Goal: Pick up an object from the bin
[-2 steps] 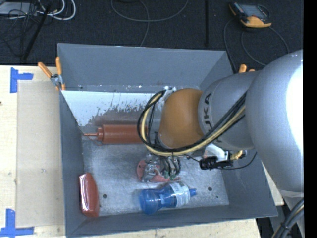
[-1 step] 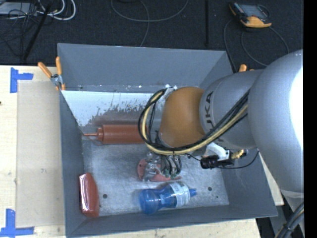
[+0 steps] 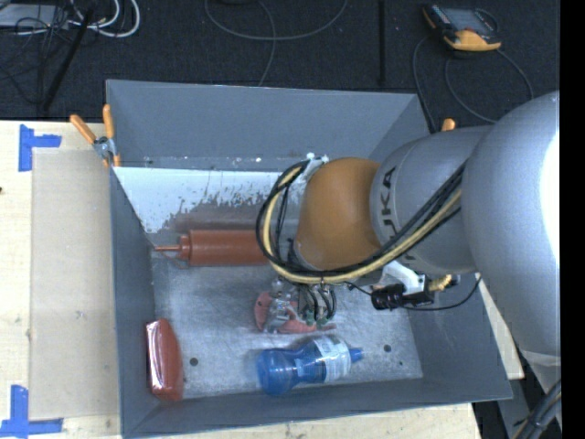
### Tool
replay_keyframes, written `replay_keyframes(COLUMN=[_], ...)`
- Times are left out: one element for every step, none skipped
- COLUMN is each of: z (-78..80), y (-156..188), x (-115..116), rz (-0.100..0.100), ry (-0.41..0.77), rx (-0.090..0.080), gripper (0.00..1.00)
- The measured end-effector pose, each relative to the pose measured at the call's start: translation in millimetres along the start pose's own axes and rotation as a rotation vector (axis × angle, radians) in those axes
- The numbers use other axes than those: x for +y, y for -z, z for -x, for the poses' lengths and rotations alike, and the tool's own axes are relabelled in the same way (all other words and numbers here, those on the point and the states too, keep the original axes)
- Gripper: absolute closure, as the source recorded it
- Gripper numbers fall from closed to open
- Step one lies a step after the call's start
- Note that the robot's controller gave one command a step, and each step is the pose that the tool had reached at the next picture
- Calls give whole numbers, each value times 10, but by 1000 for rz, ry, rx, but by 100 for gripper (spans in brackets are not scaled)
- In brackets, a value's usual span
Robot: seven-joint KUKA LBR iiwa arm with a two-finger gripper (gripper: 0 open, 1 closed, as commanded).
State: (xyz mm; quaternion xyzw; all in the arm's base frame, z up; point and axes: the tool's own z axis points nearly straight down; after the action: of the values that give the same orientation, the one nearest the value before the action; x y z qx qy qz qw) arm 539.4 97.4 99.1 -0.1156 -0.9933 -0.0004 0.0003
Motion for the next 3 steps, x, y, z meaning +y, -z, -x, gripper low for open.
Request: replay_keyframes(z=[-7,-11,-4], y=[75,187,299], x=[-3,-5,-2], rz=[-1,-2,0], ry=[0,0,0], rx=[3,4,1], gripper=[100,100,100])
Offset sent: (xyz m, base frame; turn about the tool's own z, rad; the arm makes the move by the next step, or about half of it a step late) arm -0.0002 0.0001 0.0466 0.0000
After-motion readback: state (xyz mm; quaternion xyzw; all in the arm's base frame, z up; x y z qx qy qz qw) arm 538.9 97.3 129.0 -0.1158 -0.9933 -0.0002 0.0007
